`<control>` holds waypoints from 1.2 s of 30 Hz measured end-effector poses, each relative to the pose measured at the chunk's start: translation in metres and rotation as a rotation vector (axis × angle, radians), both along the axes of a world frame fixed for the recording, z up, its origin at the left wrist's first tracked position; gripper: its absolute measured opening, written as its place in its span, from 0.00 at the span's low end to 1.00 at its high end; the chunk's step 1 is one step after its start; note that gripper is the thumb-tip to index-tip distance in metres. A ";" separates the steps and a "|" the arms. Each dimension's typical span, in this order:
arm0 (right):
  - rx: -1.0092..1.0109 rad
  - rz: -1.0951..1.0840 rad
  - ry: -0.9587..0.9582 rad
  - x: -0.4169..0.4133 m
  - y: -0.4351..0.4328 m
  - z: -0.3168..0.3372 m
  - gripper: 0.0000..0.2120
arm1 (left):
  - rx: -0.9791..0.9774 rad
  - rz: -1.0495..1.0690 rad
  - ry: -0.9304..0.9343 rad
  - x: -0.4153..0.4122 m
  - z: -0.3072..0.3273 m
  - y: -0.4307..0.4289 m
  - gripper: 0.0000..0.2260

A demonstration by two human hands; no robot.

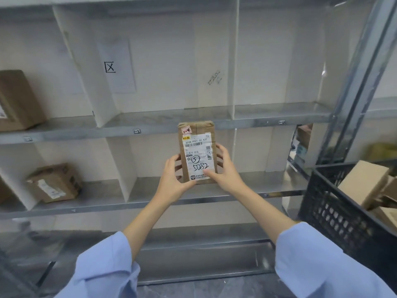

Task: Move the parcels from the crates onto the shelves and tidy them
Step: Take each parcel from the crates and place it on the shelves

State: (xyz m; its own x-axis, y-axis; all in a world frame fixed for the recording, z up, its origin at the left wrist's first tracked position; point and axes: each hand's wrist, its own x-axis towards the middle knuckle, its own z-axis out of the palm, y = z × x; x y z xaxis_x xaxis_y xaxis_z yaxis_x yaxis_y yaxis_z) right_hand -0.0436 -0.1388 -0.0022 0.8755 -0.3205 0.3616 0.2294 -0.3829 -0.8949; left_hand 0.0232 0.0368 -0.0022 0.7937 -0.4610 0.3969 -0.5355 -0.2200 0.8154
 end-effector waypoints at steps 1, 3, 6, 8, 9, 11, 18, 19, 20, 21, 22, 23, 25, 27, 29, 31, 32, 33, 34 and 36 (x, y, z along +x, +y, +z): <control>0.013 -0.011 0.001 0.002 -0.005 0.003 0.38 | -0.008 -0.029 0.008 0.006 0.003 -0.005 0.37; 0.046 -0.051 0.006 0.004 -0.015 0.009 0.35 | -0.015 -0.088 0.009 0.013 0.008 -0.015 0.37; 0.058 -0.137 0.001 -0.002 -0.031 0.014 0.33 | -0.008 -0.177 -0.001 0.020 0.015 -0.036 0.39; 0.051 -0.187 -0.011 -0.009 -0.043 0.017 0.32 | 0.003 -0.238 -0.011 0.022 0.018 -0.051 0.39; 0.051 -0.211 -0.017 -0.013 -0.049 0.017 0.32 | 0.009 -0.267 -0.021 0.024 0.019 -0.060 0.38; 0.050 -0.261 -0.020 -0.022 -0.062 0.019 0.32 | 0.025 -0.311 -0.054 0.027 0.020 -0.078 0.36; 0.004 -0.396 -0.037 -0.043 -0.115 0.033 0.34 | 0.116 -0.387 -0.203 0.028 0.045 -0.140 0.37; 0.004 -0.405 -0.037 -0.044 -0.124 0.036 0.34 | 0.129 -0.393 -0.218 0.028 0.049 -0.149 0.36; 0.002 -0.414 -0.036 -0.046 -0.133 0.039 0.35 | 0.150 -0.392 -0.241 0.028 0.052 -0.157 0.35; -0.005 -0.422 -0.037 -0.046 -0.143 0.041 0.35 | 0.178 -0.378 -0.286 0.029 0.056 -0.166 0.34; -0.014 -0.431 -0.039 -0.046 -0.154 0.044 0.36 | 0.214 -0.355 -0.350 0.031 0.059 -0.175 0.33; -0.017 -0.440 -0.047 -0.045 -0.166 0.048 0.36 | 0.255 -0.324 -0.423 0.032 0.064 -0.183 0.32; -0.002 -0.450 -0.070 -0.042 -0.193 0.058 0.35 | 0.328 -0.267 -0.541 0.035 0.072 -0.201 0.30; 0.011 -0.454 -0.087 -0.036 -0.222 0.072 0.35 | 0.366 -0.239 -0.622 0.039 0.080 -0.221 0.29; -0.002 -0.472 -0.104 -0.028 -0.255 0.088 0.34 | 0.386 -0.203 -0.691 0.048 0.086 -0.243 0.28; -0.027 -0.483 -0.118 -0.019 -0.285 0.103 0.33 | 0.398 -0.150 -0.718 0.058 0.092 -0.266 0.28; -0.032 -0.483 -0.120 -0.015 -0.301 0.109 0.33 | 0.407 -0.127 -0.719 0.064 0.094 -0.277 0.28; -0.029 -0.479 -0.120 -0.010 -0.316 0.114 0.33 | 0.415 -0.109 -0.718 0.068 0.097 -0.288 0.28; -0.029 -0.480 -0.115 -0.006 -0.331 0.117 0.33 | 0.426 -0.097 -0.716 0.072 0.098 -0.299 0.28; -0.041 -0.481 -0.098 0.004 -0.359 0.123 0.33 | 0.451 -0.079 -0.712 0.081 0.100 -0.317 0.29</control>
State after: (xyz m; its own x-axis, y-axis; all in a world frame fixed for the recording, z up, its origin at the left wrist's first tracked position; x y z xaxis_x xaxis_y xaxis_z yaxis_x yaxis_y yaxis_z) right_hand -0.0399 -0.4976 0.1205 0.5929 -0.6641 0.4555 0.1004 -0.5003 -0.8600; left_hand 0.1047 -0.2803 0.0981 0.3825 -0.7390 0.5546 -0.9157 -0.3834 0.1207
